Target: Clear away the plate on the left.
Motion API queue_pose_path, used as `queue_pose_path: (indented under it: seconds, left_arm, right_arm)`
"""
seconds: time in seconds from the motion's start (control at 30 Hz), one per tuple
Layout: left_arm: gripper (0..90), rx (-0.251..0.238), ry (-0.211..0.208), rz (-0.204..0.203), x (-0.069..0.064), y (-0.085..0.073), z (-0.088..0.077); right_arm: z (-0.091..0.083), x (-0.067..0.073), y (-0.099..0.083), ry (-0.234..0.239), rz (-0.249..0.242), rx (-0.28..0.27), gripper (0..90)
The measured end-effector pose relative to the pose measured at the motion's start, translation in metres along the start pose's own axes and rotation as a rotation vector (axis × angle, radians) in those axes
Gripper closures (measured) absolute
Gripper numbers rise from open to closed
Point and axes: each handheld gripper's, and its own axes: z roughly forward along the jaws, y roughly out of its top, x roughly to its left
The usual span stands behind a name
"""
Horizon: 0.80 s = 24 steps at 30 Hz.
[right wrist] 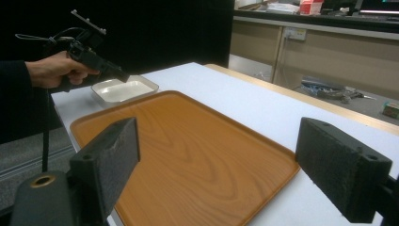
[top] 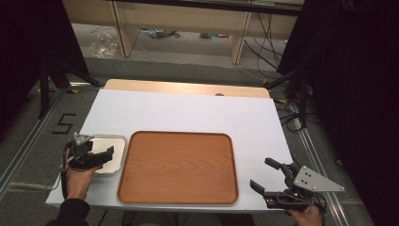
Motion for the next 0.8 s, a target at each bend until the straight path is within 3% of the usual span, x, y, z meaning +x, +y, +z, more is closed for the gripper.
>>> queue_pose_path:
  seconds: [0.03,0.07,0.13,0.17,0.3,0.33,0.37,0.43,0.57,0.6,0.73,0.8]
  left_arm:
    - [19.8,0.0,0.004,-0.009,0.003,0.0,0.0]
    - [19.9,0.0,0.007,-0.021,0.006,0.0,0.0]
    - [19.9,0.002,0.011,-0.024,0.01,0.0,0.0]
    - [19.9,0.001,0.013,-0.028,0.013,0.0,0.0]
    - [20.0,0.012,0.036,-0.037,0.023,-0.001,0.001]
    - [20.2,0.017,0.037,-0.04,0.027,-0.001,0.001]
    - [20.9,0.024,0.031,-0.039,0.03,-0.001,0.001]
    - [20.9,0.041,0.014,-0.058,0.038,-0.002,0.001]
    - [25.1,0.063,0.011,-0.073,0.053,-0.005,0.001]
    - [27.3,0.067,0.013,-0.066,0.056,-0.005,0.002]
    - [33.1,0.084,0.006,-0.095,0.067,-0.005,0.004]
    - [36.3,0.113,0.007,-0.08,0.072,-0.005,0.005]
  right_arm:
    - [0.002,-0.002,0.0,-0.008,-0.016,-0.022,15.4]
    - [0.001,0.0,0.0,-0.012,0.001,0.003,15.5]
    - [0.002,-0.002,0.0,-0.013,-0.022,-0.011,15.4]
    - [0.001,0.0,0.0,0.005,0.0,-0.002,15.4]
    - [0.001,-0.001,0.0,-0.012,-0.018,-0.006,15.4]
    - [0.001,0.0,0.0,0.005,0.001,-0.006,15.4]
    - [0.001,-0.001,0.0,-0.007,-0.02,-0.013,15.4]
    - [0.003,-0.001,-0.001,-0.008,-0.017,-0.027,15.4]
    - [0.003,0.0,-0.001,0.003,0.004,-0.018,15.4]
    - [0.001,-0.001,0.0,-0.012,-0.015,0.001,15.4]
    - [0.002,-0.001,0.0,-0.014,-0.013,-0.008,15.4]
    - [0.002,-0.001,-0.001,-0.01,-0.019,-0.006,15.4]
